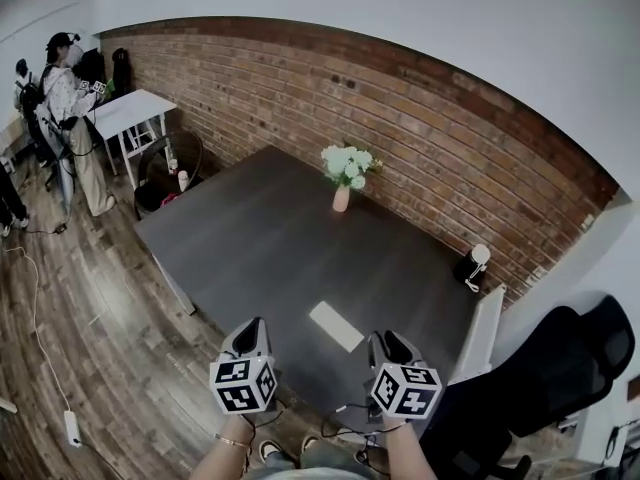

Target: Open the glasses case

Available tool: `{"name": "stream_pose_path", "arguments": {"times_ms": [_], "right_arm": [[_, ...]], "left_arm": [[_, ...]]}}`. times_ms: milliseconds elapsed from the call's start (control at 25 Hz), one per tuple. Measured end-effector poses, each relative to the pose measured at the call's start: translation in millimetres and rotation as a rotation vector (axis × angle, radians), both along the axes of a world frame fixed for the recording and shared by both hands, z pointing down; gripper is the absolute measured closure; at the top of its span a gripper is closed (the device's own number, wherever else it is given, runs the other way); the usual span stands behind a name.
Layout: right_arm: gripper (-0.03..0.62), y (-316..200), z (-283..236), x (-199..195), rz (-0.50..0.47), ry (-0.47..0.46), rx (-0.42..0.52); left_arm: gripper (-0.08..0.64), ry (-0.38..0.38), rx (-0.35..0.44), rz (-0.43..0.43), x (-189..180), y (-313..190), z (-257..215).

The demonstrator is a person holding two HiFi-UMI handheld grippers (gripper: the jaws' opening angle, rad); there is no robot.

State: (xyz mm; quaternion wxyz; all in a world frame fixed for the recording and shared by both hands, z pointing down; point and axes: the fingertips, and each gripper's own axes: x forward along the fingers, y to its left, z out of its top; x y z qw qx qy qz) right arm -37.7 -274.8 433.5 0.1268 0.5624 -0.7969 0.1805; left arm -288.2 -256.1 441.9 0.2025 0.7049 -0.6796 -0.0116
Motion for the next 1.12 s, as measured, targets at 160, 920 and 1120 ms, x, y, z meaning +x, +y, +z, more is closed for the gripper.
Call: {"name": "stream_pose_path", "arguments": {"times_ms": [160, 920, 1120], "right_arm": [[0.480, -22, 10, 7, 0.021, 0.001, -0.021], [0.479, -56, 76, 16, 0.016, 0.028, -0.143], [0.477, -55, 103, 16, 0.010, 0.037, -0.191]], "left_arm": [[0.565, -0.005, -0.034, 0.016, 7, -25, 11], [0.565, -0.021, -0.168, 0.046, 26, -59, 71], [0.565, -0.027, -0.218, 0.053, 30, -60, 95]]}}
